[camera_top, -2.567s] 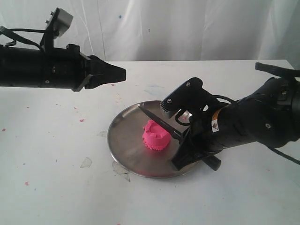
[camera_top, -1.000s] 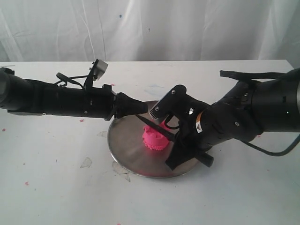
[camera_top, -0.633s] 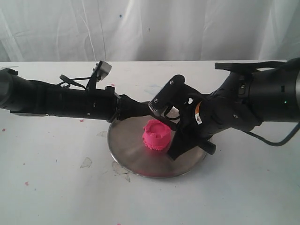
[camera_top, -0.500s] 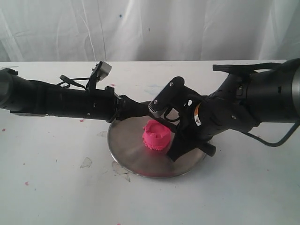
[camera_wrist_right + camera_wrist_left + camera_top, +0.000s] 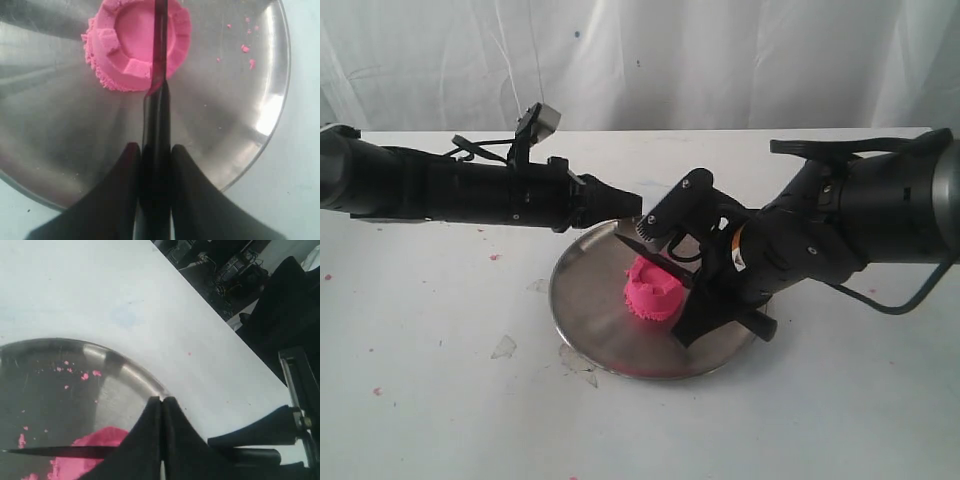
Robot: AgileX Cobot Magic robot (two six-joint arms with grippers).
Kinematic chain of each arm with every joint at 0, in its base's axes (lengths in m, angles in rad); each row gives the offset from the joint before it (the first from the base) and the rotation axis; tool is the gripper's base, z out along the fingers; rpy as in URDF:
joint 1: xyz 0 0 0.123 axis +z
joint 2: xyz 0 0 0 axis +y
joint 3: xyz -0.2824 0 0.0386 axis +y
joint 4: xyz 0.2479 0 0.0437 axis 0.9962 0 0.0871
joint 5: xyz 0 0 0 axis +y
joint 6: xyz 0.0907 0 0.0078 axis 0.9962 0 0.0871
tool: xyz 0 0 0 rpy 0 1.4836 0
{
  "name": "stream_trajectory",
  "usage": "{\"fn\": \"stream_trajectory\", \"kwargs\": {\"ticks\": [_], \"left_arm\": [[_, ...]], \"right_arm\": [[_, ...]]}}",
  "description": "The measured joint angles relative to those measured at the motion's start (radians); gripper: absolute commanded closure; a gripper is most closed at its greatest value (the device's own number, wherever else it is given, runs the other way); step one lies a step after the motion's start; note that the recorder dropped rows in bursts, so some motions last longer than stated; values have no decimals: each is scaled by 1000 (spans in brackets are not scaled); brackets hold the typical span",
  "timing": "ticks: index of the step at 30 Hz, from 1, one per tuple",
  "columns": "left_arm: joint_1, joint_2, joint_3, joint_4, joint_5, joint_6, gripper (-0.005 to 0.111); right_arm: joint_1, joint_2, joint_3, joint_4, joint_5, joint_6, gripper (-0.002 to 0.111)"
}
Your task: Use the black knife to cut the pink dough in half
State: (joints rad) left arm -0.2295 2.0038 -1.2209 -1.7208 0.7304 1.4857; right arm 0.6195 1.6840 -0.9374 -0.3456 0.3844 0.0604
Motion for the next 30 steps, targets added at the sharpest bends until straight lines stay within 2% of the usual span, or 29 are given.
{"fn": "stream_trajectory", "kwargs": {"ticks": [7,13,30], "left_arm": [[-16,51,-55,0,-18,-14,107],[-39,87,-55,0,-41,-16,107],[-39,117,-55,0,-73,-16,107]], "right_arm": [[0,9,0,2,0,0,108],[0,9,0,6,0,0,108],[0,9,0,6,-2,0,108]]}}
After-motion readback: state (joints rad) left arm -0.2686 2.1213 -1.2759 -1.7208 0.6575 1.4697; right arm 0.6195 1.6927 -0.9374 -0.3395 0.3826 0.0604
